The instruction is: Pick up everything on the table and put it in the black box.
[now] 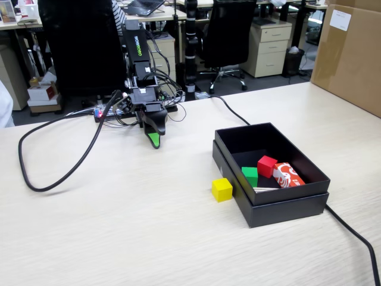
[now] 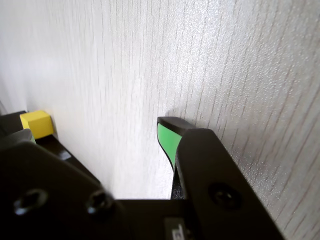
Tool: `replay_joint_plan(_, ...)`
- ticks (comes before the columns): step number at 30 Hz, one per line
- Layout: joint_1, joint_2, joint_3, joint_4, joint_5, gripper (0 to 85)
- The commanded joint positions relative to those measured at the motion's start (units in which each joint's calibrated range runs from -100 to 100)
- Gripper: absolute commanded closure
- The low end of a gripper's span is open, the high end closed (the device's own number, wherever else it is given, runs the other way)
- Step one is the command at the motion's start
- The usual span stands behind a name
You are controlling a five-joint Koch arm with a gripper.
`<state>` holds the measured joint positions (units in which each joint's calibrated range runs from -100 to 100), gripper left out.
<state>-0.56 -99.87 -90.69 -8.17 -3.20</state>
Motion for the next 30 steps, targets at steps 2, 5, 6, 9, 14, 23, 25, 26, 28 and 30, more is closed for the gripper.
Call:
replay_joint_plan(2, 0.0, 0.2, -2.2, -1.7, -0.6, 37.6)
replay_joint_plan(5, 0.0, 0.2, -2.2, -1.7, -0.6, 37.6)
replay_joint_plan(6, 0.0, 0.2, -2.2, -1.7, -0.6, 37.6)
replay_joint_plan(9, 0.0, 0.2, -2.2, -1.7, -0.6, 37.6)
replay_joint_plan(14, 0.0, 0.2, -2.1, -1.7, -0.6, 37.6)
replay_joint_plan(23, -0.3, 1.0, -1.3, -1.7, -0.6, 37.5)
replay_joint_plan(25, -0.5, 1.0, -1.1, -2.8, -0.6, 37.4)
replay_joint_plan(26, -0.5, 1.0, -0.9, -3.1, -0.6, 37.4)
replay_joint_plan(28, -0.6, 1.1, 0.8, -5.1, -0.6, 37.4)
replay_joint_plan(30, -0.6, 1.9, 4.2, -9.0, -0.6, 37.6)
